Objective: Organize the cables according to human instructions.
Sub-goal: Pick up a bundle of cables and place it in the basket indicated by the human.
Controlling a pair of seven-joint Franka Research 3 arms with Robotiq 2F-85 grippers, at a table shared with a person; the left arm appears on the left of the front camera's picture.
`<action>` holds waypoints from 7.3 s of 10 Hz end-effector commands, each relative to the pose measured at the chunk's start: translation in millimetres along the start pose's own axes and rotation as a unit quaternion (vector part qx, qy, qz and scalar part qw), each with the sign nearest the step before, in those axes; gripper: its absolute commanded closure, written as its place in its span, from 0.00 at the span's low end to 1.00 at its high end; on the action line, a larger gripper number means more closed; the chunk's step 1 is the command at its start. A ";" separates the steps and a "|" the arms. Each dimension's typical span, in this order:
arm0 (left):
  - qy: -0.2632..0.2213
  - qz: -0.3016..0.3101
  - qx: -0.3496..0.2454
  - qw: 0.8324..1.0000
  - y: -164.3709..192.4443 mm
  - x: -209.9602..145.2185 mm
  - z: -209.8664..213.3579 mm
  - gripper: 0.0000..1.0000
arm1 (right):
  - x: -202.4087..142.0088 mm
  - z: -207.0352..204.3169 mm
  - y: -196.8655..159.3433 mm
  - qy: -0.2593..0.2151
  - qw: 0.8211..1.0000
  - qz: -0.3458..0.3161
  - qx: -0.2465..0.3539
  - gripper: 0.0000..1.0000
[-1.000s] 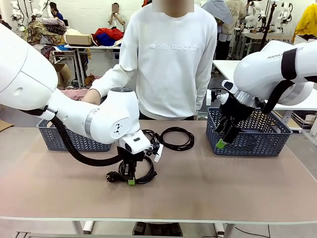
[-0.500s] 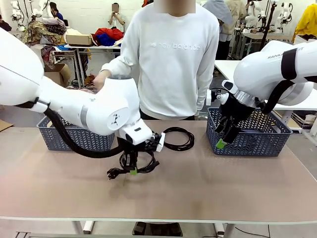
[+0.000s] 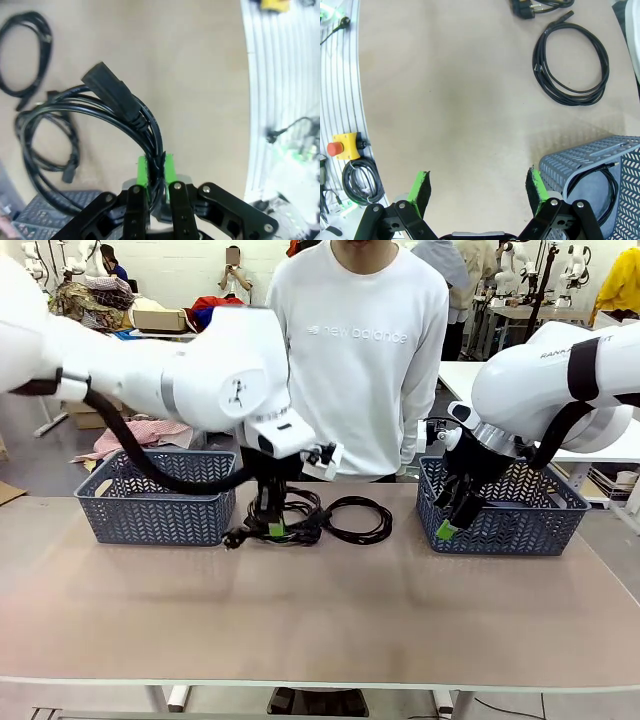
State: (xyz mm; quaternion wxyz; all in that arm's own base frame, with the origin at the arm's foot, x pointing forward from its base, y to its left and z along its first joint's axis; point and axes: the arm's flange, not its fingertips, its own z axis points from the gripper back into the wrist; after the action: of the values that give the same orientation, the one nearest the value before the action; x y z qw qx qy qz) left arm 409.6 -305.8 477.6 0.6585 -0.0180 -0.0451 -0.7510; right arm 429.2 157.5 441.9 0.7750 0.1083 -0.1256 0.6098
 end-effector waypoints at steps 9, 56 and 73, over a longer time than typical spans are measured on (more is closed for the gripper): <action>0.019 -0.012 -0.007 1.000 62.1 -45.2 39.1 1.00 | 3.5 2.4 -2.2 -0.001 1.000 0.001 -0.003 0.00; 0.004 0.076 -0.006 0.997 148.7 -249.9 25.5 0.00 | 3.5 2.4 -2.2 -0.001 1.000 0.001 -0.003 0.00; -0.130 0.152 0.012 0.980 -0.4 -126.2 -13.1 0.00 | 3.5 2.4 -2.2 -0.001 1.000 0.001 -0.003 0.00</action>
State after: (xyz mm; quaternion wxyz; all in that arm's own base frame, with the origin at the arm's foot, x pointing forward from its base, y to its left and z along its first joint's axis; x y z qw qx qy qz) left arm 426.9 -185.8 451.4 0.7515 -0.1166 -0.1331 -0.6356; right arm 429.4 157.7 442.0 0.7749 0.1085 -0.1257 0.6099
